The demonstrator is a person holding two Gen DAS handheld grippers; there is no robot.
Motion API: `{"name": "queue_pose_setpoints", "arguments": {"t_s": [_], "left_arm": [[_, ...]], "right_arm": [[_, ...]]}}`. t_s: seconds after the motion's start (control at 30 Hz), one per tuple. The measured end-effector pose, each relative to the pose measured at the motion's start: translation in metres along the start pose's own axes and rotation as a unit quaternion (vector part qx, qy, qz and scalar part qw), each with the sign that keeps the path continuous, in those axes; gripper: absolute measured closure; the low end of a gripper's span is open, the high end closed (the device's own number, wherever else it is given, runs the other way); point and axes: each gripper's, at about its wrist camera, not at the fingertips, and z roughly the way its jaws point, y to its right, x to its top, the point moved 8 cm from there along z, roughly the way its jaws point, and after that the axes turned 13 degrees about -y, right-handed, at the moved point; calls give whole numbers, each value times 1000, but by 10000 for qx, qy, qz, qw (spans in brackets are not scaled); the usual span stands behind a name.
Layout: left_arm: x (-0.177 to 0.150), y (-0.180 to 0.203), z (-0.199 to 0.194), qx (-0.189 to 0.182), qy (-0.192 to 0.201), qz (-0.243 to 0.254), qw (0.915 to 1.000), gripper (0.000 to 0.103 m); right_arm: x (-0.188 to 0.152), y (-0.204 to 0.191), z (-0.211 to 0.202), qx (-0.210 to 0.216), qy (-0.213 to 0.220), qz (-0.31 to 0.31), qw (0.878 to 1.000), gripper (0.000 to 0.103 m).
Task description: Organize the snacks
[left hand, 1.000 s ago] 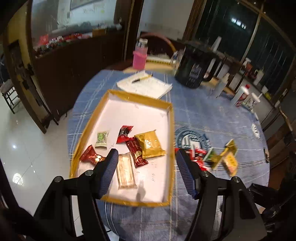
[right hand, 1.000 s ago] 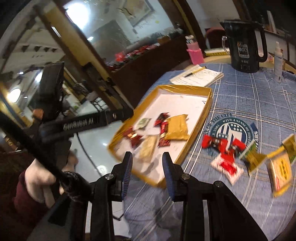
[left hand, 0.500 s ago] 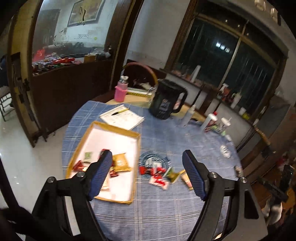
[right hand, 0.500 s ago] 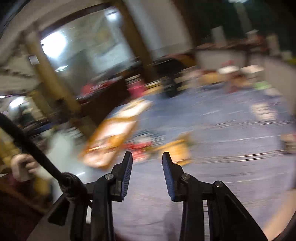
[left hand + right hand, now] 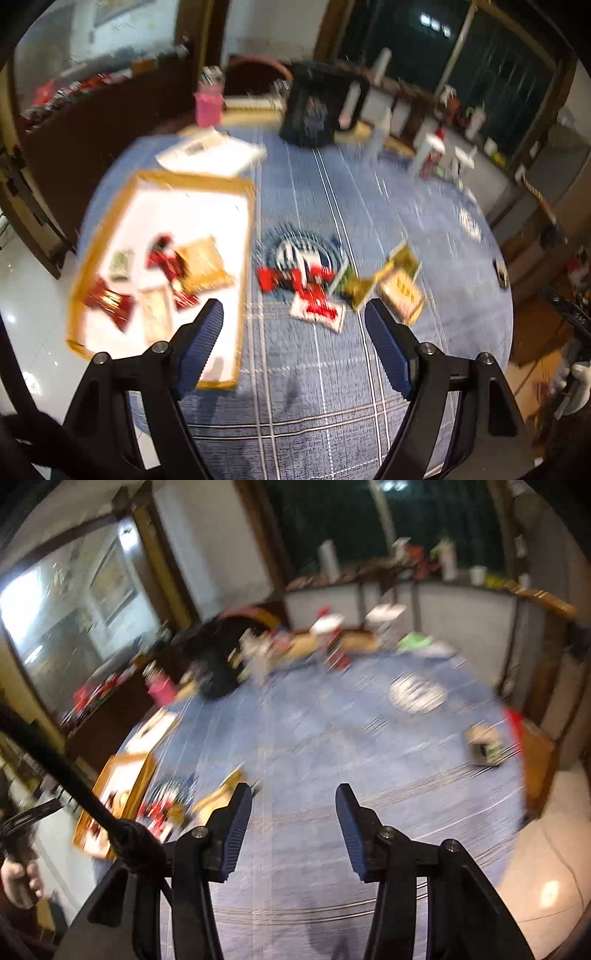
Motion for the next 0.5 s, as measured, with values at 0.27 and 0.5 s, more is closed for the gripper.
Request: {"name": "queue_pose_setpoints", "arguments": {"t_s": [0.27, 0.5], "left_arm": [[-7, 24, 78, -419, -872, 466, 9942, 50], [-9, 20, 106, -449, -1204, 558, 9901, 54]], "right_arm": [[-29, -96, 124, 735, -953, -475, 9916, 57], [-12, -159, 182, 740, -1293, -1330, 9799, 57]]}}
